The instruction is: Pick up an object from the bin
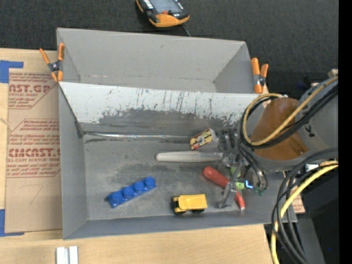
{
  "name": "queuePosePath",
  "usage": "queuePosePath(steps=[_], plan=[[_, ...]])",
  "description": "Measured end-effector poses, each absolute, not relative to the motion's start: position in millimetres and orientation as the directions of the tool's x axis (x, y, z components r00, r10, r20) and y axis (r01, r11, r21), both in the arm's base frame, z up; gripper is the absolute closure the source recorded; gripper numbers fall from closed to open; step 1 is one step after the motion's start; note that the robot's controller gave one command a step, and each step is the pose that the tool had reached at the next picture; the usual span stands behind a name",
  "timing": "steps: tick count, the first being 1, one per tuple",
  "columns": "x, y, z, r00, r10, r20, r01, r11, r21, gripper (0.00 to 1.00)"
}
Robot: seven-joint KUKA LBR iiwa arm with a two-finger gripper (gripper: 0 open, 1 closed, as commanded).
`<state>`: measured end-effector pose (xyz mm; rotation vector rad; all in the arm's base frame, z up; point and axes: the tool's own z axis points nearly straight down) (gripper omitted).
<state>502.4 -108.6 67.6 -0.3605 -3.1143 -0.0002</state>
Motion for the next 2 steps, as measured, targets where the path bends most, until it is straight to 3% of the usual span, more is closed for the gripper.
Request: queuePosePath(steps=[1, 2], plan=[[512.5, -111, 135, -0.994, 0.105, -0.006, 0.105, 0.994, 0.000, 0.00], [498.3, -109, 99, -0.929, 0.370, 0.014, 0.370, 0.929, -0.001, 0.00]])
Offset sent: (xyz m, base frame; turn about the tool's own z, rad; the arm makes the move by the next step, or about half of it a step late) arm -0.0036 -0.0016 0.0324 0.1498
